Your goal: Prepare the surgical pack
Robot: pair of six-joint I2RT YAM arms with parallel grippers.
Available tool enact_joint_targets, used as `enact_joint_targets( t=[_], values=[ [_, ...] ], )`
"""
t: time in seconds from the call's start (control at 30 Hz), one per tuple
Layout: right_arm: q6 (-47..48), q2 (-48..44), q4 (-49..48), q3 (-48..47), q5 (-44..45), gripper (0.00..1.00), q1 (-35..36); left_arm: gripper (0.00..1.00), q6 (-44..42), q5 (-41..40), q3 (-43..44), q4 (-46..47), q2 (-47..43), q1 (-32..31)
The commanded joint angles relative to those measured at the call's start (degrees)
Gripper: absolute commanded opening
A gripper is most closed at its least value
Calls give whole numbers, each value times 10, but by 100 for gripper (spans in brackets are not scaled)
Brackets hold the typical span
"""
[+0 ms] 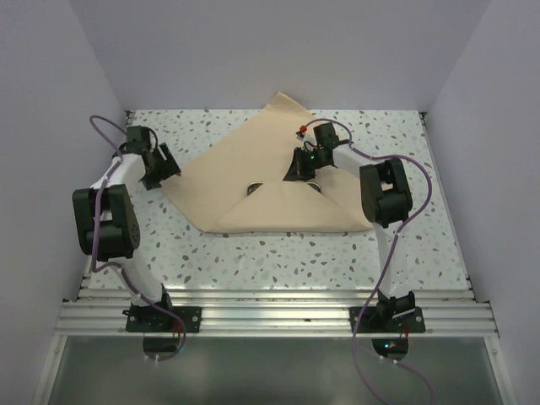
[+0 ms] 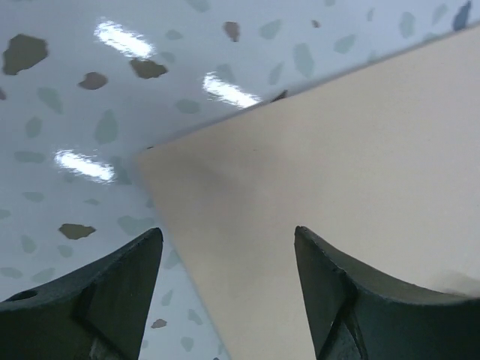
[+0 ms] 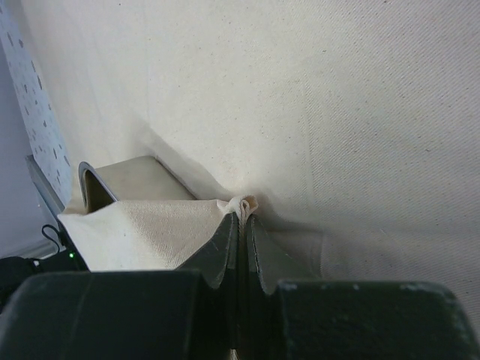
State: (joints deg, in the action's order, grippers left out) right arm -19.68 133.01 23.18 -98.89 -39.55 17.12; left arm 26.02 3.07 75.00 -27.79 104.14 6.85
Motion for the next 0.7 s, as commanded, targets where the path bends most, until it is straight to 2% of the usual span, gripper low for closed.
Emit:
enact_joint_targets(
  t=[0.0,0.23,0.43,0.67],
  values=[
    [5,-3,31,-7,12,1,1,75,21,32,-20,50,-30,38],
    [6,0,34,-3,17,0,0,74,14,28,-4,50,11,64],
    [6,1,28,3,17,0,1,66,11,7,31,36,59,66],
    [4,-1,25,6,18,0,2,66,5,-25,49,30,88,66]
  ],
)
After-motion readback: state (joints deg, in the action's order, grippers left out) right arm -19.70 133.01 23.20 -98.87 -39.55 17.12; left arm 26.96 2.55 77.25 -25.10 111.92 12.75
